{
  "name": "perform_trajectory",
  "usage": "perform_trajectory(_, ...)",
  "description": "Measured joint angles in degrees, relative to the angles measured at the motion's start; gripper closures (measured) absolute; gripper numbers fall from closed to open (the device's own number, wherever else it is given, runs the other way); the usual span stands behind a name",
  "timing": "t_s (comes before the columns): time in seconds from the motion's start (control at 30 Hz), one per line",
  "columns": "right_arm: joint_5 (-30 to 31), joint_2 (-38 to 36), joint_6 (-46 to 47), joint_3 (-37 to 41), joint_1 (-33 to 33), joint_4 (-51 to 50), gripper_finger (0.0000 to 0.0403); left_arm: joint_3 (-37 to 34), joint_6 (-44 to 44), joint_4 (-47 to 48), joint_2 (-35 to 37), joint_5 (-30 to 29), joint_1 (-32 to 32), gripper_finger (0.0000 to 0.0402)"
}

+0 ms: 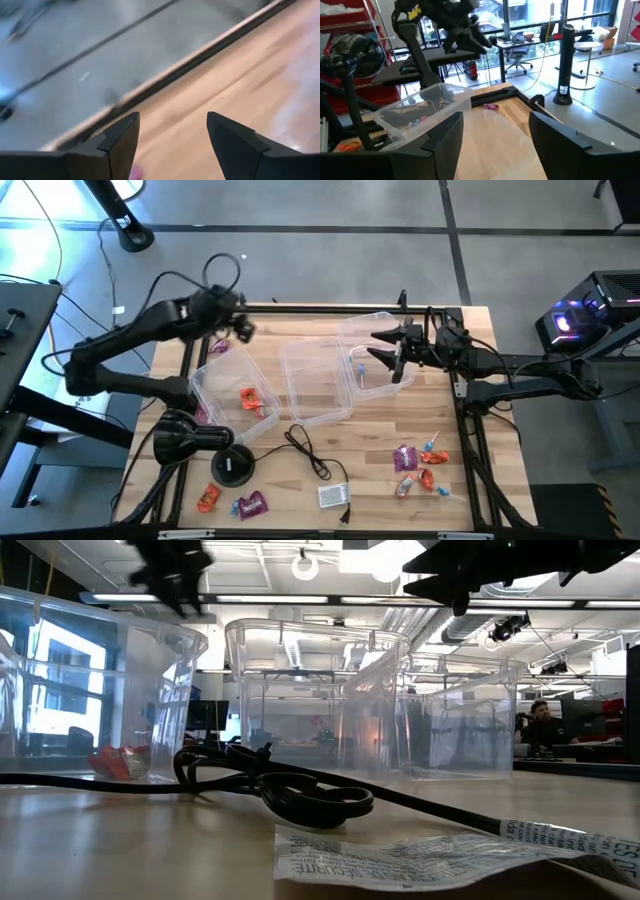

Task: Sort candy
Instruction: Put the violet candy into the center transparent bin

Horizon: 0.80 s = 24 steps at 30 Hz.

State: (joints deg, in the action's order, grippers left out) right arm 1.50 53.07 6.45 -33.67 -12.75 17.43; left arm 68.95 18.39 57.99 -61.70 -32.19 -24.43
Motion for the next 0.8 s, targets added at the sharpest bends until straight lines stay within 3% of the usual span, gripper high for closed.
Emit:
perform_trajectory(0.17, 0.00, 0.00, 1.10, 0.00, 0.00, 0.28, 0.0181, -7.59, 8.65, 4.47, 4.65, -3.81, -0.47, 0.0177)
perform_trajectory(0.4, 0.02, -0.01, 1.21, 0.00, 0.00, 0.39, 0.0181, -18.58, 5.42, -3.79, -0.58, -2.25, -7.15, 0.0177)
perform_trajectory(0.63, 0.04, 0.13, 1.20, 0.00, 0.00, 0.39, 0.0181, -19.20, 2.50, -7.48, -8.70, -4.09, -18.36, 0.0181)
perform_trajectory(0.8, 0.04, 0.74, 1.61, 0.00, 0.00, -0.08, 0.0181, -19.26, 2.57, -7.66, -13.39, 2.18, -24.99, 0.0204)
